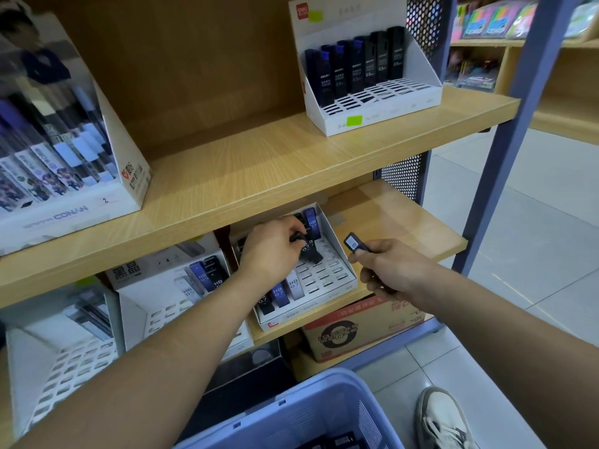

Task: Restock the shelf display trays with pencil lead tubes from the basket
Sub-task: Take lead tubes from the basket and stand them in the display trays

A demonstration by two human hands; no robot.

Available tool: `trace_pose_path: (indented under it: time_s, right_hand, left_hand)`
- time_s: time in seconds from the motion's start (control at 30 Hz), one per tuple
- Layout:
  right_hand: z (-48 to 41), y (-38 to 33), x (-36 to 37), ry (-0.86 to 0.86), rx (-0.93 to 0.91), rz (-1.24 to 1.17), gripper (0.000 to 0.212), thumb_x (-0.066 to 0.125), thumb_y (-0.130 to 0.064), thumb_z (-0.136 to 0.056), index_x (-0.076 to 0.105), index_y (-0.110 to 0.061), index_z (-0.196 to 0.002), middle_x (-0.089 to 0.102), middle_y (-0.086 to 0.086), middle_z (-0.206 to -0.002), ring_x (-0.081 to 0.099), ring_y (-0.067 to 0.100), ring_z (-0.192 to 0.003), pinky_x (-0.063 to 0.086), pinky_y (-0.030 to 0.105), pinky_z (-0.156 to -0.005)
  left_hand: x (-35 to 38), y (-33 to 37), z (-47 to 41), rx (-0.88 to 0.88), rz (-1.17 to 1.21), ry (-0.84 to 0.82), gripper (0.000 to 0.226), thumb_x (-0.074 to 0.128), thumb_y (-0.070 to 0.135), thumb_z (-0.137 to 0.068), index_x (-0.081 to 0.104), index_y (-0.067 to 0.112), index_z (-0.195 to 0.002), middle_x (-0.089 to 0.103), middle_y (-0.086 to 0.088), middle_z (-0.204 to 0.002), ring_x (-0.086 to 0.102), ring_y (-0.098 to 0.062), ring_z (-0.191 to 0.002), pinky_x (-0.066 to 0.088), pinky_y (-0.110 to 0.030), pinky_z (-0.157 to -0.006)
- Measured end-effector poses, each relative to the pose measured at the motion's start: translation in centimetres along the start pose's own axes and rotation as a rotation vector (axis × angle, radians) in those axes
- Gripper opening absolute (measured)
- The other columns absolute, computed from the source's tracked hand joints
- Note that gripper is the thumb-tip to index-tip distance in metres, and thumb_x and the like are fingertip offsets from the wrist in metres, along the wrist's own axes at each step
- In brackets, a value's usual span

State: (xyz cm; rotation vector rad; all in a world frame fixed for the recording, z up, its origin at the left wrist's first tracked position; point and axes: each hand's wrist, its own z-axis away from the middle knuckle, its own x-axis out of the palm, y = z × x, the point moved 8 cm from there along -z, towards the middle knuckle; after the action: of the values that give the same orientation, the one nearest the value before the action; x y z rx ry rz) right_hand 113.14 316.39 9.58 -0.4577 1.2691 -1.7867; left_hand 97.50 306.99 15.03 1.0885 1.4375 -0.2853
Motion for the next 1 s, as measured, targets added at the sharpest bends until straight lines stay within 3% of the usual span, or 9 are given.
trace_pose_path:
  time_s: [0.2,0.3,0.37,0.5,0.6,0.7,0.77,0.9,1.0]
  right_hand:
    - [0.0,0.3,-0.1,-0.038,0.041,-0.097,0.019,0.049,-0.027,-0.103,0.063,-0.02,-0.111,0.062,0.003,-0.072,0.055,0.013,-0.062,0.044,0.024,-0.057]
    - [0.0,0.4,0.0,-0.025,0.083,-0.23,0.02,0.045,-0.018,-0.104,0.062,-0.012,-0.113,0.052,0.006,-0.072,0.047,0.014,-0.061,0.041,0.021,-0.051]
    - [0.1,0.4,0.0,-0.024,0.095,-0.31,0.021,0.043,-0.009,-0.104,0.059,-0.006,-0.116,0.048,0.007,-0.077,0.046,0.014,-0.064,0.043,0.02,-0.049]
    - [0.1,0.2,-0.2,-0.041,0.066,-0.326,0.018,0.048,-0.003,-0.101,0.058,-0.004,-0.115,0.056,0.01,-0.079,0.057,0.017,-0.068,0.053,0.022,-0.054]
    - [0.3,0.1,-0.3,-0.042,0.068,-0.353,0.01,0.053,-0.004,-0.099,0.059,-0.01,-0.104,0.064,0.009,-0.076,0.062,0.017,-0.068,0.053,0.03,-0.066]
    - [0.2,0.2,-0.1,-0.071,0.105,-0.387,0.016,0.048,-0.003,-0.1,0.061,-0.012,-0.103,0.063,0.006,-0.071,0.057,0.015,-0.062,0.049,0.027,-0.058]
    - [0.1,0.1,0.4,-0.114,0.113,-0.397,0.023,0.043,-0.003,-0.1,0.063,-0.008,-0.111,0.06,0.004,-0.066,0.051,0.012,-0.055,0.043,0.022,-0.048]
    - [0.1,-0.3,1.3,-0.228,0.108,-0.444,0.031,0.04,-0.009,-0.099,0.064,-0.001,-0.118,0.051,0.002,-0.065,0.04,0.007,-0.045,0.03,0.015,-0.036]
    - [0.9,-0.5,2.4,-0.34,0.134,-0.504,0.03,0.041,-0.013,-0.099,0.064,0.001,-0.11,0.048,0.002,-0.065,0.033,0.005,-0.043,0.023,0.013,-0.032]
  left_hand:
    - [1.0,0.2,-0.7,0.023,-0.067,-0.091,0.026,0.061,0.022,-0.092,0.066,0.025,-0.118,0.069,0.002,-0.112,0.062,-0.01,-0.071,0.049,-0.02,-0.069]
    - [1.8,0.6,-1.3,0.054,-0.107,-0.151,0.034,0.053,0.012,-0.096,0.06,0.023,-0.127,0.062,0.002,-0.128,0.061,-0.013,-0.107,0.042,-0.018,-0.088]
    - [2.2,0.6,-1.8,0.021,-0.114,-0.17,0.039,0.05,0.006,-0.096,0.056,0.024,-0.13,0.063,0.002,-0.125,0.059,-0.013,-0.111,0.044,-0.02,-0.088]
    - [2.2,0.3,-2.3,-0.026,-0.07,-0.108,0.016,0.061,0.021,-0.092,0.065,0.02,-0.108,0.069,0.002,-0.1,0.063,-0.014,-0.092,0.05,-0.027,-0.082]
    - [2.1,0.3,-2.3,-0.015,-0.099,-0.071,0.017,0.061,0.023,-0.092,0.07,0.018,-0.105,0.07,0.001,-0.102,0.062,-0.013,-0.088,0.043,-0.02,-0.077]
    - [1.7,0.9,-2.0,0.007,-0.118,-0.054,0.019,0.056,0.016,-0.094,0.071,0.015,-0.104,0.067,0.001,-0.107,0.063,-0.016,-0.095,0.044,-0.02,-0.079]
    - [1.1,1.5,-1.3,-0.007,0.053,-0.048,0.025,0.054,0.008,-0.093,0.07,0.02,-0.107,0.066,0.005,-0.108,0.061,-0.013,-0.092,0.046,-0.02,-0.082]
    - [1.2,3.2,1.9,-0.099,0.861,-0.303,0.036,0.06,-0.004,-0.087,0.068,0.02,-0.112,0.07,0.001,-0.112,0.067,-0.011,-0.095,0.053,-0.023,-0.085]
    - [0.4,3.4,2.8,-0.076,0.915,-0.254,0.024,0.067,0.001,-0.084,0.071,0.013,-0.104,0.072,-0.005,-0.099,0.069,-0.012,-0.084,0.054,-0.019,-0.074]
